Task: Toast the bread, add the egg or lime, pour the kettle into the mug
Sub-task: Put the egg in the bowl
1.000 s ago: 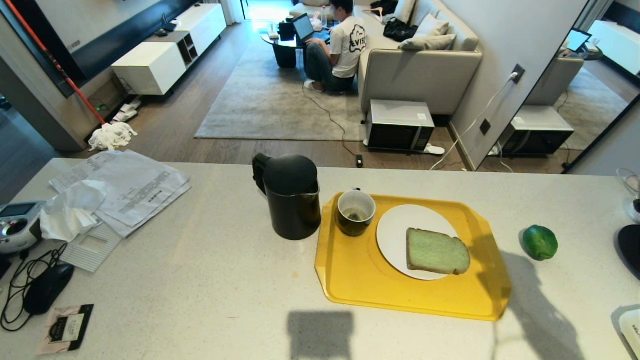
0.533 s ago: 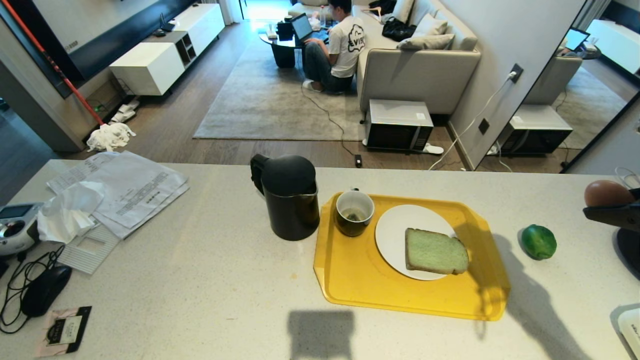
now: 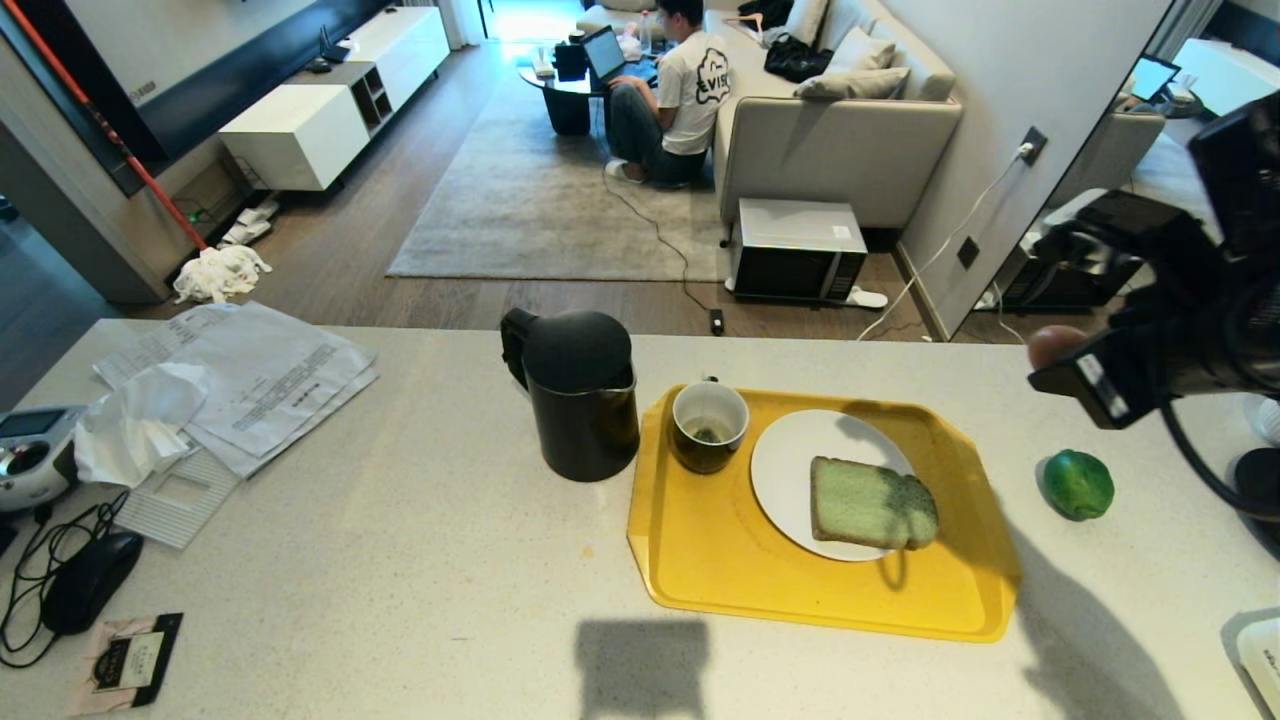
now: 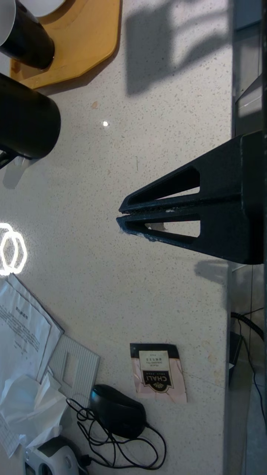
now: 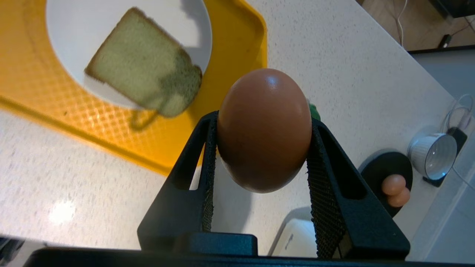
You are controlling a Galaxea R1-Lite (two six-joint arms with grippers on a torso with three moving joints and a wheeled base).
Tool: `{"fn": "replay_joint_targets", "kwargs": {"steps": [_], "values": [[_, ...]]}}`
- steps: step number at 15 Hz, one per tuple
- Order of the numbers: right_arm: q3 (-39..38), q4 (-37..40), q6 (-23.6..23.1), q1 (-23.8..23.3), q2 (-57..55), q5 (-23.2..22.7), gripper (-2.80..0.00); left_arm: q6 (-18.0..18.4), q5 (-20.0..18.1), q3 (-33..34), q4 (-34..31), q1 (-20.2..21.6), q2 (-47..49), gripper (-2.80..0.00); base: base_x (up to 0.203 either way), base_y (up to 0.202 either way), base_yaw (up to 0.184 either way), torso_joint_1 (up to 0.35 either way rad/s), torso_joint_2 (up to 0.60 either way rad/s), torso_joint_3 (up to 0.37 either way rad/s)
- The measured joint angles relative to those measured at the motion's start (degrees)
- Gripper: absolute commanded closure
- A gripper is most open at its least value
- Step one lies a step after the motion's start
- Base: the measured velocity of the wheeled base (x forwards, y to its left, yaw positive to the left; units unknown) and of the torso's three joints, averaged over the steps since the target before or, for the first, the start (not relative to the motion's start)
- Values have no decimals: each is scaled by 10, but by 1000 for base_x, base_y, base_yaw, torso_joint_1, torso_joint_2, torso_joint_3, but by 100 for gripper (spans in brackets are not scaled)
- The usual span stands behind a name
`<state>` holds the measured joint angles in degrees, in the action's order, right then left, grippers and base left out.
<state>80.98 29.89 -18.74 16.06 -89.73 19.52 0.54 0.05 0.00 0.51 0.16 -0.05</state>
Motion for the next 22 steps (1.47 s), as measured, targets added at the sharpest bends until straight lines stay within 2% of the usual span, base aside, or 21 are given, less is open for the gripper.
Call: {"fn": "replay_joint_targets", "kwargs": {"steps": [6, 13, 22], "values": [[114, -26, 3, 34, -190, 59, 0, 0, 0, 0, 0, 0, 0, 0, 0, 0, 0, 0, 0, 0], [165, -26, 2, 53, -306, 77, 0, 0, 0, 0, 0, 0, 0, 0, 0, 0, 0, 0, 0, 0], [216, -26, 3, 86, -393, 79, 0, 0, 0, 0, 0, 0, 0, 0, 0, 0, 0, 0, 0, 0]]}}
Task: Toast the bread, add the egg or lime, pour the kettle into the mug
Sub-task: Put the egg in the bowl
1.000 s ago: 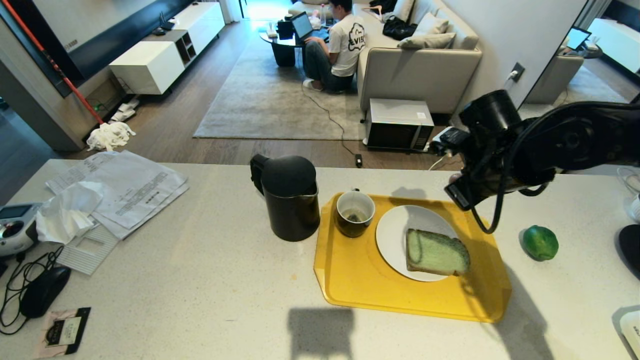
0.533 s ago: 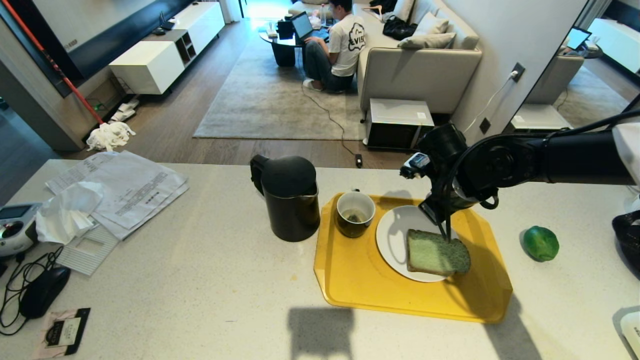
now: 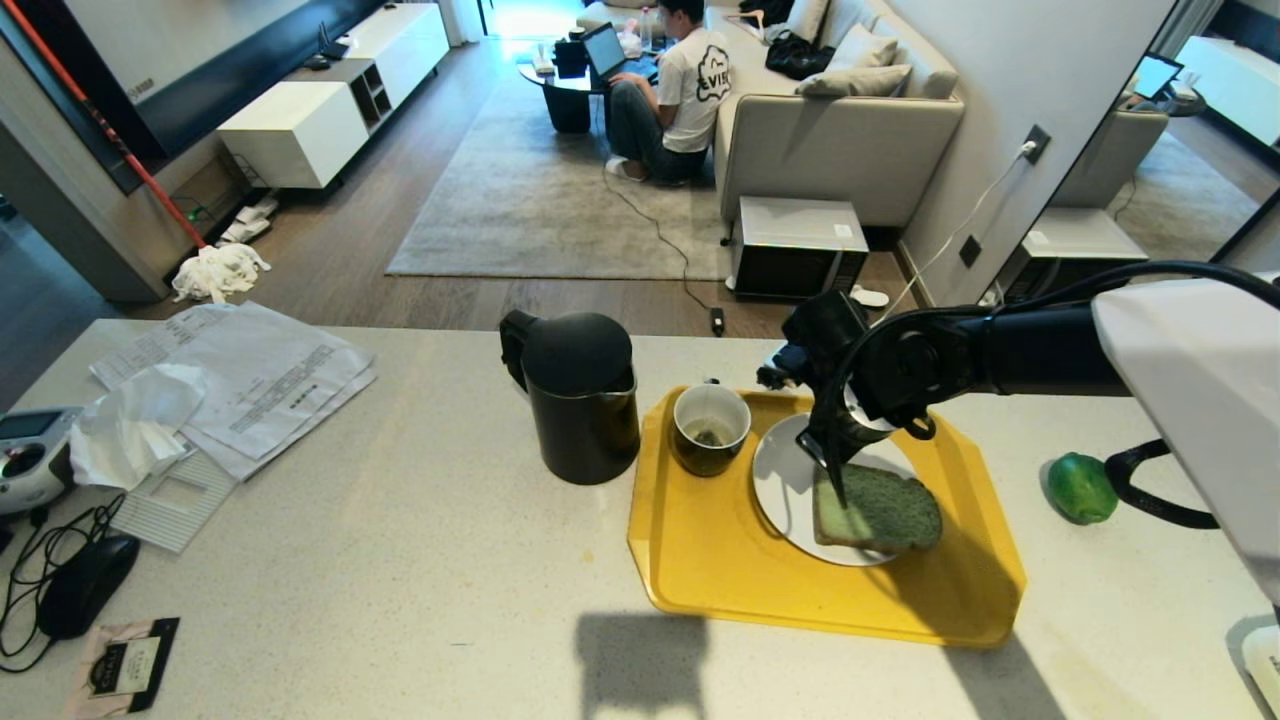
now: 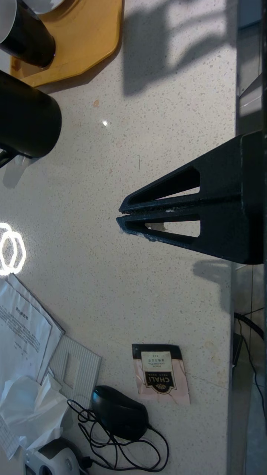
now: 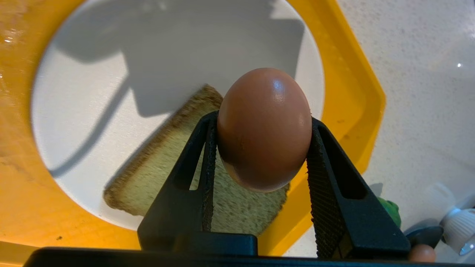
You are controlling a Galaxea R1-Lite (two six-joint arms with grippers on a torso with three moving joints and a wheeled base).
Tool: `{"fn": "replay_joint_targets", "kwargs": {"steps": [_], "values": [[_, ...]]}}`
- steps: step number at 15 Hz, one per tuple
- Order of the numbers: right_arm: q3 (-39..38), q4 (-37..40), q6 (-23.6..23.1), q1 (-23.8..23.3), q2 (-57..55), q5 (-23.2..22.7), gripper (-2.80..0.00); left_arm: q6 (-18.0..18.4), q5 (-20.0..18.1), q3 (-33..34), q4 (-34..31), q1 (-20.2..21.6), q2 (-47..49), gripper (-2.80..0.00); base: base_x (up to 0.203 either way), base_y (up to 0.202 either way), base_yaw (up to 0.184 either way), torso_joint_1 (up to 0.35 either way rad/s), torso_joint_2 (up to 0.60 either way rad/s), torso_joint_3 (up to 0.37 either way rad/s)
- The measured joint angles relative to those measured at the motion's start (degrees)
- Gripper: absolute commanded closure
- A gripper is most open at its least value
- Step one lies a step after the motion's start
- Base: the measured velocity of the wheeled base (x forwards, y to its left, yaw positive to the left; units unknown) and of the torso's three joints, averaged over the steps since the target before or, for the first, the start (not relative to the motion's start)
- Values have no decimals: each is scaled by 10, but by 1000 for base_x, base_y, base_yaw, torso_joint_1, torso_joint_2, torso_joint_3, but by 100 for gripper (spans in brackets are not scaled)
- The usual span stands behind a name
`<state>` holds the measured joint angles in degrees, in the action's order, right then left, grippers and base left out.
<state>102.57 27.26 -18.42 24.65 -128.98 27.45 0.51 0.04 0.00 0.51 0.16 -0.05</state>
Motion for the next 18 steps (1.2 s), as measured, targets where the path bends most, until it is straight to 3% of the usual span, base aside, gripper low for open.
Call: {"fn": "replay_joint_targets", "kwargs": {"steps": [18], "values": [[28, 0, 1, 48, -55, 9, 0, 0, 0, 0, 0, 0, 0, 0, 0, 0, 0, 0, 0, 0]]}}
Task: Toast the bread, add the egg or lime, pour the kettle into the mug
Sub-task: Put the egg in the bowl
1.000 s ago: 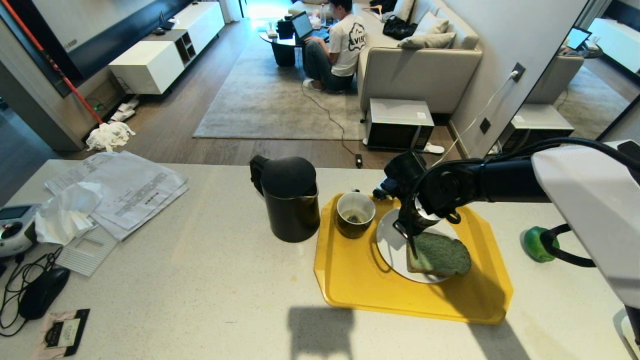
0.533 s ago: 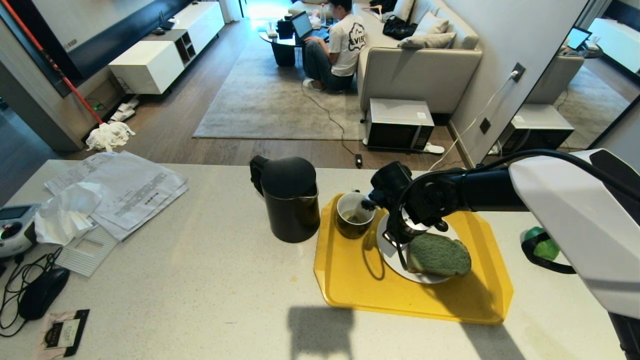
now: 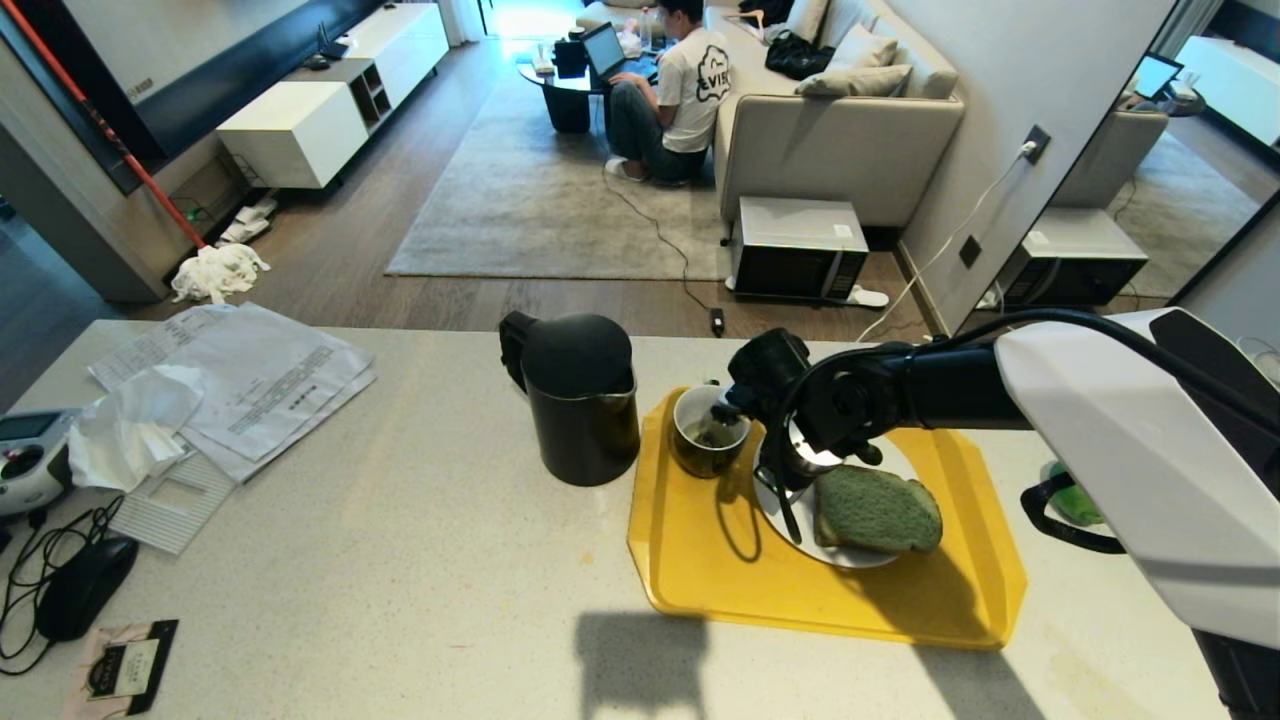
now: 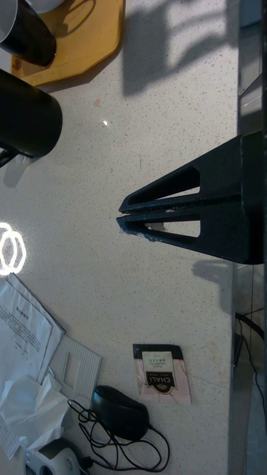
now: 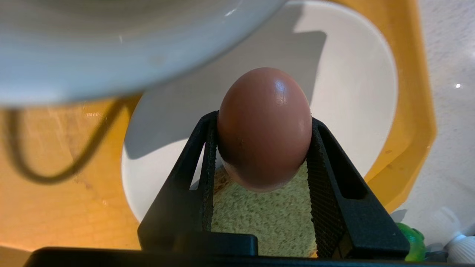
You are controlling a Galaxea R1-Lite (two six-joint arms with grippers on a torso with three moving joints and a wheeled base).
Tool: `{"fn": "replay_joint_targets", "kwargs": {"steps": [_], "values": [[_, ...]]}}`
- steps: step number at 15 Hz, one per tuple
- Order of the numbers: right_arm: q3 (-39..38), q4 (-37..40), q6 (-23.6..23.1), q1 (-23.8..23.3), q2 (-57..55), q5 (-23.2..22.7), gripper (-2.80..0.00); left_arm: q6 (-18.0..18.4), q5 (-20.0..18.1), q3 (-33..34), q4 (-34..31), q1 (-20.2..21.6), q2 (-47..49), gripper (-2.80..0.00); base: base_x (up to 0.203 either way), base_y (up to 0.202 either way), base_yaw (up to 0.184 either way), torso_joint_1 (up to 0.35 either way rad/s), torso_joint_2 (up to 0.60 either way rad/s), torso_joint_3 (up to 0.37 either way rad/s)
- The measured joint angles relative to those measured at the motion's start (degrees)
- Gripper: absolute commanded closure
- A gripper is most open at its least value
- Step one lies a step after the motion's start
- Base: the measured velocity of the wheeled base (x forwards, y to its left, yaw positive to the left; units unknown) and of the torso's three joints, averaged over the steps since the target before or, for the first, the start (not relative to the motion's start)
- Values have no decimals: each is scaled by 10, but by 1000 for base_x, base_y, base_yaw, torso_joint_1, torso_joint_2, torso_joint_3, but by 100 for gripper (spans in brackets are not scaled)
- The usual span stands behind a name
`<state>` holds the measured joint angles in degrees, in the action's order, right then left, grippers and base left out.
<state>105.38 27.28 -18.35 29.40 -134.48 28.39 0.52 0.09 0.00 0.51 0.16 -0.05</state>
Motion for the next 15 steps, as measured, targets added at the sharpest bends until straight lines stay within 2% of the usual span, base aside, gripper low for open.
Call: {"fn": "replay_joint_targets", "kwargs": {"steps": [4, 15], "values": [[37, 0, 0, -6, -5, 24, 0, 0, 0, 0, 0, 0, 0, 0, 0, 0, 0, 0, 0, 0], [78, 0, 0, -57, -30, 40, 0, 0, 0, 0, 0, 0, 0, 0, 0, 0, 0, 0, 0, 0]]}}
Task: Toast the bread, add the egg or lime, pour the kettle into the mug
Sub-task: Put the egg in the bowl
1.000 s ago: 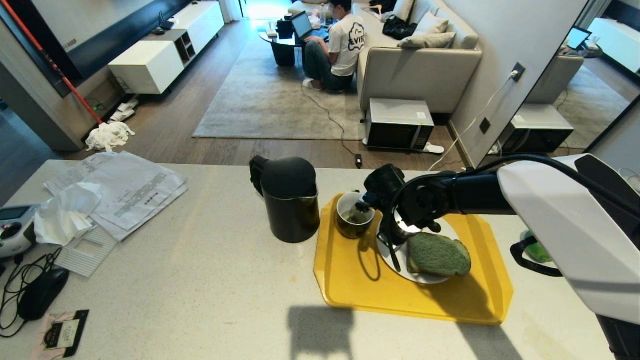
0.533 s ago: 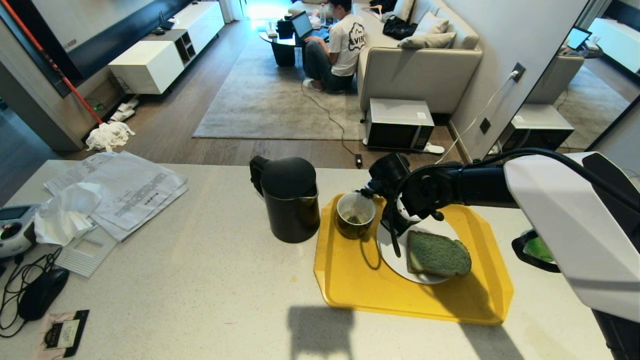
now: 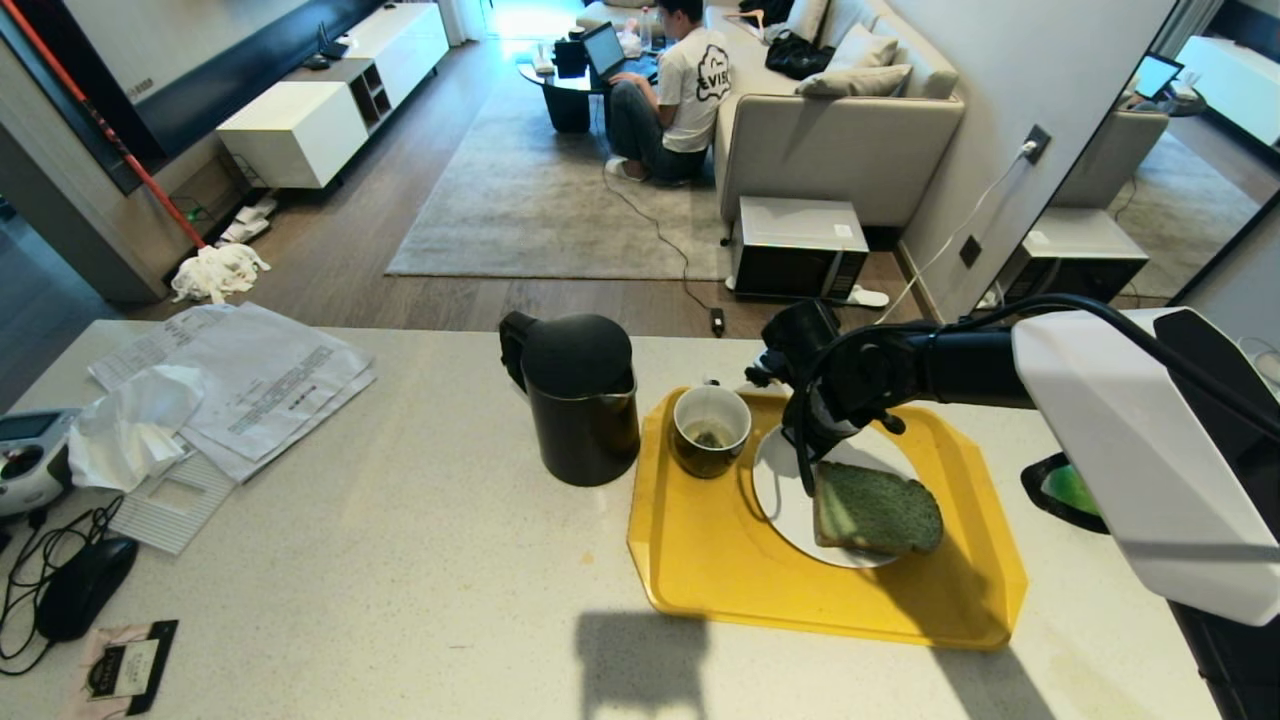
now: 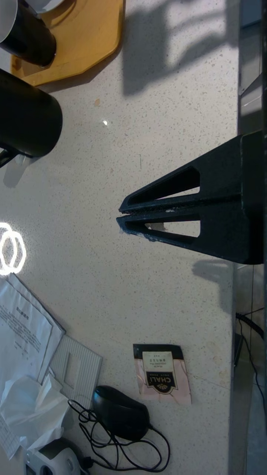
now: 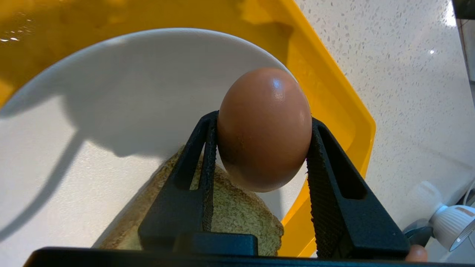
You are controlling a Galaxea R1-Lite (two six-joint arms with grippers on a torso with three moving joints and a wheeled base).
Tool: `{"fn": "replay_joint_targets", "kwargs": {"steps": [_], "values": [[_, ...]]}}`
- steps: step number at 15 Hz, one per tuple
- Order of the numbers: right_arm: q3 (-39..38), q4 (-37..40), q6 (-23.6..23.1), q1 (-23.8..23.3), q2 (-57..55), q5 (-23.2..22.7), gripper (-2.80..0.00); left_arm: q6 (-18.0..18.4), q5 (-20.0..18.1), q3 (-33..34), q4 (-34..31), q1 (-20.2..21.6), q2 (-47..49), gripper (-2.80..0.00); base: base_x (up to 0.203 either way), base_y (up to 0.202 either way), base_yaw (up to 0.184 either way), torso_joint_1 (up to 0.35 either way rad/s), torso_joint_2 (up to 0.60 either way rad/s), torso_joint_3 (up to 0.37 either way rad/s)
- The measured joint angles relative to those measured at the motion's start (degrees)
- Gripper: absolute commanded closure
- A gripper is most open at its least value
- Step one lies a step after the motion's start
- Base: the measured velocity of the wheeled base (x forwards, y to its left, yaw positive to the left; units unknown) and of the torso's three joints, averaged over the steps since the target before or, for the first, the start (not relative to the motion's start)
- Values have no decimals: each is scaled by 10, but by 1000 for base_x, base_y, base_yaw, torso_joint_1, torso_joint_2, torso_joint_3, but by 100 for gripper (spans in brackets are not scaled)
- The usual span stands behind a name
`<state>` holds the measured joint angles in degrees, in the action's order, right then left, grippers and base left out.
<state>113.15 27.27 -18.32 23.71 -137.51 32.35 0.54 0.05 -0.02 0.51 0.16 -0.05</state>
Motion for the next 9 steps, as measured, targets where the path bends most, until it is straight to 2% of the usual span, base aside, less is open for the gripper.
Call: {"fn": "replay_joint_targets", "kwargs": {"steps": [9], "values": [[-10, 1, 0, -23, -12, 0, 0, 0, 0, 0, 0, 0, 0, 0, 0, 0, 0, 0, 0, 0]]}}
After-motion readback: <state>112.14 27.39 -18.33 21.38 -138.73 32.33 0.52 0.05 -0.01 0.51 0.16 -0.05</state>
